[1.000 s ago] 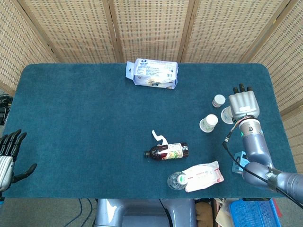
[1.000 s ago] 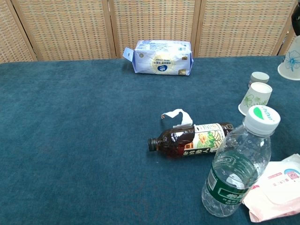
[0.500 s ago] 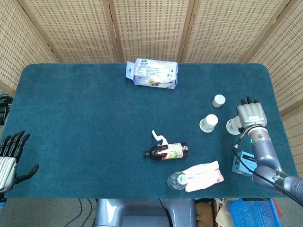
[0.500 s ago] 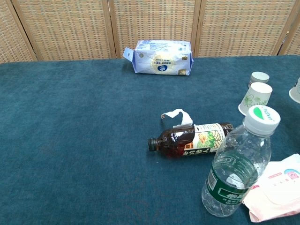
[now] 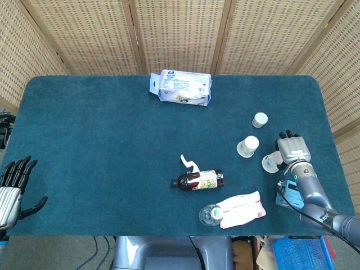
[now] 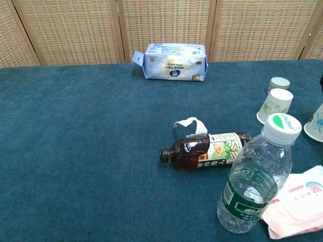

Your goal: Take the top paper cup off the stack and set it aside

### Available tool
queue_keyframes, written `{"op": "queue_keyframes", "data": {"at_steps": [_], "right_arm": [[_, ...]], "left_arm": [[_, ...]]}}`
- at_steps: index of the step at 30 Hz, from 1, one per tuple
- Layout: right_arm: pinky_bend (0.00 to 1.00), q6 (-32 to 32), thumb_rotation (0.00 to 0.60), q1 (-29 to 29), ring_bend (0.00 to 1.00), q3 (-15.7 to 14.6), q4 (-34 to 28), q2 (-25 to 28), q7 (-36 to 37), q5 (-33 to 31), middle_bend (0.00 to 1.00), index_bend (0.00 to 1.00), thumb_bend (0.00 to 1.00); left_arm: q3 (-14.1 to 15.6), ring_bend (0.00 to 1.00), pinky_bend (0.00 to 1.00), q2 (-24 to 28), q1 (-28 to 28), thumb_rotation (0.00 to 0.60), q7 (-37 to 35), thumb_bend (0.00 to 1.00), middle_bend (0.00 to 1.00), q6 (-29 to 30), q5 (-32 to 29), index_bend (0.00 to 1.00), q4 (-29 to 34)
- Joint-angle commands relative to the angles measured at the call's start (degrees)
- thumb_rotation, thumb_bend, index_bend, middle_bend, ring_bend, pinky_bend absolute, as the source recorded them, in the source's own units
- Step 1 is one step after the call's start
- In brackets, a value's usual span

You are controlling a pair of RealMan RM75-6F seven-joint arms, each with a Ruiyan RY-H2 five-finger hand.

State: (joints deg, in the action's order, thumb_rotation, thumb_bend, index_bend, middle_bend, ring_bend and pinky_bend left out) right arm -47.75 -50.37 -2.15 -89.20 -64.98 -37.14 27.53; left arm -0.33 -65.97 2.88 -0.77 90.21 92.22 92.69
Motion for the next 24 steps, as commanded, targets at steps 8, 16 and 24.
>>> {"op": "queue_keyframes", "data": {"at_steps": [8, 16, 24], "right_arm": [[0.14, -0.1, 0.6, 0.6, 0.0, -0.8, 1.0, -0.4, -0.1, 0.2, 0.0, 0.29, 0.31], [0.09, -2.8, 0.6, -2.3, 0.0, -2.5, -5.4, 4.5, -6.6, -7.7, 0.0, 0.07, 0.22], [0.04, -11.4, 0.6, 4.9, 0.0, -0.5, -17.1, 12.4, 4.5, 7.7, 0.0, 0.07, 0.2]], "left_arm": [[0.0, 0.0, 0.0, -0.1, 0.0, 0.6, 0.2, 0.27, 0.0, 0.1, 0.2, 0.0, 0.1], [0.0, 0.0, 0.0, 0.2, -0.2, 0.6, -0.5, 0.27, 0.0, 0.7, 0.3, 0.0, 0.1], [-0.2, 0.0, 0.0, 0.4, -0.3, 0.6, -1.5, 0.27, 0.0, 0.8, -0.1, 0.0, -0.2]]}}
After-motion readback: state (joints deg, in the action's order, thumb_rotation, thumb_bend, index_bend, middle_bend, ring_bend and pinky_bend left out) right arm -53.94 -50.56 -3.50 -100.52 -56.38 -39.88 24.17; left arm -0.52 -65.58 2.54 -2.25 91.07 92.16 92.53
